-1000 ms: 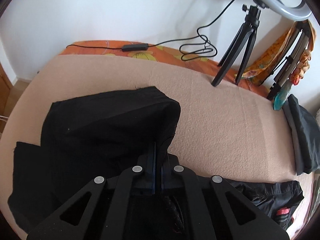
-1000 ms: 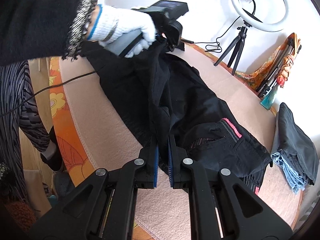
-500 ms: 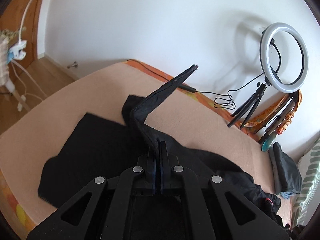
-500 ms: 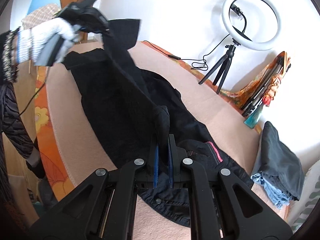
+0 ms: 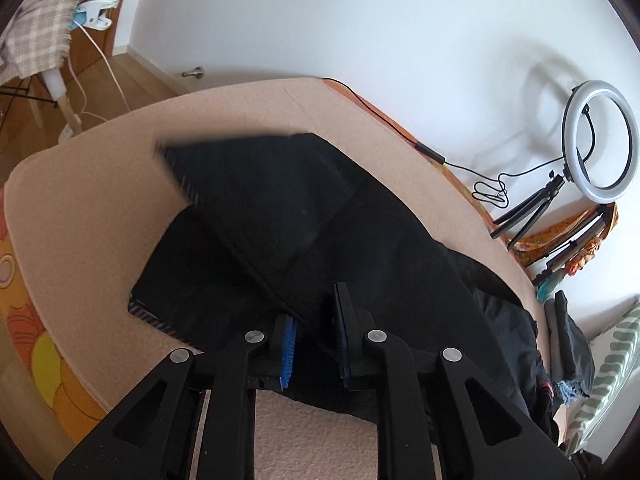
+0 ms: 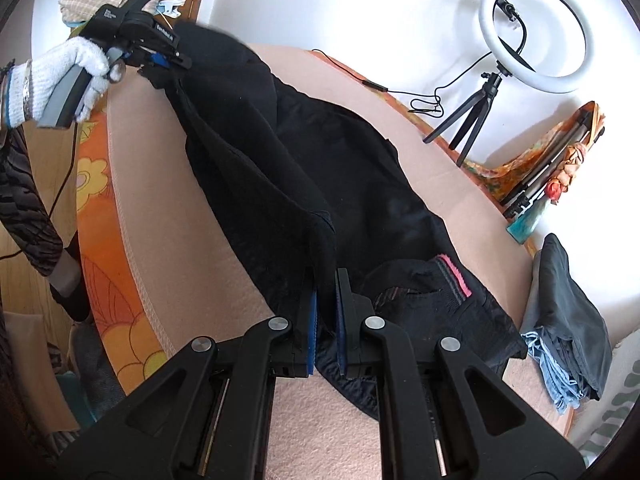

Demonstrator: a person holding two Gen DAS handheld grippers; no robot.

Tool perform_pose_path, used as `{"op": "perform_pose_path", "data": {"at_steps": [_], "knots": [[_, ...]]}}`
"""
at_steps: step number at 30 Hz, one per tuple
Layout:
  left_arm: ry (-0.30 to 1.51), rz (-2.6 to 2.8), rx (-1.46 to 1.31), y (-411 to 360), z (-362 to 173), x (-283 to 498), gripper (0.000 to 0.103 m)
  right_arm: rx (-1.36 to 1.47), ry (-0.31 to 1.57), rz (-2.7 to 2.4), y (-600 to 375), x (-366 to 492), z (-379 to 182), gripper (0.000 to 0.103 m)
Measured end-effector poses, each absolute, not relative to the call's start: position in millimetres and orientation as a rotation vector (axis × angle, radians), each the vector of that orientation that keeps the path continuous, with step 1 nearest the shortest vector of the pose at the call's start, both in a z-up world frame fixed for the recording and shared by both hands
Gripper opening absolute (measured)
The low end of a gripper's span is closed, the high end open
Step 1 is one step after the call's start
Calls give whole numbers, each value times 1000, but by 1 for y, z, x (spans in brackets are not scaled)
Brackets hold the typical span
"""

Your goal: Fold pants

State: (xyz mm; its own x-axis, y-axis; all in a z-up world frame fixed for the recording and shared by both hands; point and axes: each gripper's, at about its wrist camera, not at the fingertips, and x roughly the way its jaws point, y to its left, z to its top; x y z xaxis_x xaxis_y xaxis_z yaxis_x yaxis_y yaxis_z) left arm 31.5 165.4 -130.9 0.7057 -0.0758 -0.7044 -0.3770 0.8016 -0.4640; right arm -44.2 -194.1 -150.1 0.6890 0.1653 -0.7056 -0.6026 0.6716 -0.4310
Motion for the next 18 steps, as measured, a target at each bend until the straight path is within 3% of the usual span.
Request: {"op": "perform_pose_path", "data": {"at_steps": [6,12,15,17,18], "knots": [[810,151,-657,192,-129,39,17,-664,768,502,-197,-47,-153,9],[846,57,-622,196,-126,55,16,-443,847,603,-213,-50,-124,24],[856,22,-617,193,-126,57,16,-307,850,679,-221,-42,-98,24],[865,3,-608,192,-128,55,16,-274,834,707,-220,-32,-81,28],[865,2,-606,191,-129,54,16,-279,824,700,-217,-24,-72,38]]}}
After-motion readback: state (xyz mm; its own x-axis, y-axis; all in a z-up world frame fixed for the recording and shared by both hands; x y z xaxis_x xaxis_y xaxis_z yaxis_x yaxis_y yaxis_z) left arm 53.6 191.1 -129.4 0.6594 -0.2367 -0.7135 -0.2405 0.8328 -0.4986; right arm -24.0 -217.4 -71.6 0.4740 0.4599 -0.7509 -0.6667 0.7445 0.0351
